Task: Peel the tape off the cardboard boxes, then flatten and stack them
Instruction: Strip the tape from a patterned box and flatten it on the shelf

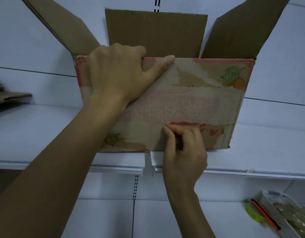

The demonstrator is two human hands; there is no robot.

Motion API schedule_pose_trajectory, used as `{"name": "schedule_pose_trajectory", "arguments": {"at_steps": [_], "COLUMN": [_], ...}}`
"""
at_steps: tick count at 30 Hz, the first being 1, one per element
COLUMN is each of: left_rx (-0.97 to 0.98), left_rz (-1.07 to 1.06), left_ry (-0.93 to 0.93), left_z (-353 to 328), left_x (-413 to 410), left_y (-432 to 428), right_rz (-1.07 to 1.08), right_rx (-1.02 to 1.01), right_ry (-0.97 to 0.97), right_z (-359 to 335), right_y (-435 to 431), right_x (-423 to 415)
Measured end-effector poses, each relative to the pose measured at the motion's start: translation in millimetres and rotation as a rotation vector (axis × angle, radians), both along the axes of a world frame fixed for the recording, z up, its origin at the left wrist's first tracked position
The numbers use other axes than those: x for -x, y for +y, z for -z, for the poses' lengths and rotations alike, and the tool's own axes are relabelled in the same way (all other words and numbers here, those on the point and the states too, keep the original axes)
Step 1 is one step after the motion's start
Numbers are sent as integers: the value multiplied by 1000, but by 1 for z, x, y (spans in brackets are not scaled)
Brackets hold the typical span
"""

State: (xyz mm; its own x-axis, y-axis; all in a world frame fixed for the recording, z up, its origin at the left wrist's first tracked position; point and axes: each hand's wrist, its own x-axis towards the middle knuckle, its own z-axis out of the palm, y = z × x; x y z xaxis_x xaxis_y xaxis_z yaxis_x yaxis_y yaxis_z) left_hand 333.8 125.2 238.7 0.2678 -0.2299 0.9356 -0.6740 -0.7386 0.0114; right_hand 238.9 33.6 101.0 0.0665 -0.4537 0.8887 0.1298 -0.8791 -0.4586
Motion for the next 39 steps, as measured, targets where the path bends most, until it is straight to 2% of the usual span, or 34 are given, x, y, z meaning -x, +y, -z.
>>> {"name": "schedule_pose_trajectory", "arguments": {"at_steps": [4, 9, 12, 18, 22, 26, 29, 34, 36, 39], "left_rx": [2, -6, -9, -1, 36, 44, -57, -303, -343, -280], "left_rz": [-23, -59, -67, -85, -85, 20, 66, 256, 207, 30], "left_ry": [-8, -13, -9, -26, -61, -114, -174, -205, -227, -388], "left_z": [0, 0, 1, 0, 0, 6, 26, 40, 29, 1], "left_x": [-1, 0, 0, 0, 1, 2, 11, 64, 83, 100], "left_y": [0, 1, 0, 1, 0, 4, 11, 40, 53, 66], "right_rz": [40, -131, -281, -347, -174, -418, -494, -374, -364, -391], "right_rx": [55, 399, 266, -33, 112, 56, 39, 221, 314, 430], "right_ry": [148, 412, 313, 227, 279, 231, 187, -60, -172, -350], "right_z": [-1, 12, 13, 7, 8, 2, -13, -76, -105, -145], "right_y": [-1, -15, -16, -9, -8, -10, -5, 11, 19, 30], "right_x": [3, 26, 33, 22, 18, 24, 35, 65, 75, 83]}}
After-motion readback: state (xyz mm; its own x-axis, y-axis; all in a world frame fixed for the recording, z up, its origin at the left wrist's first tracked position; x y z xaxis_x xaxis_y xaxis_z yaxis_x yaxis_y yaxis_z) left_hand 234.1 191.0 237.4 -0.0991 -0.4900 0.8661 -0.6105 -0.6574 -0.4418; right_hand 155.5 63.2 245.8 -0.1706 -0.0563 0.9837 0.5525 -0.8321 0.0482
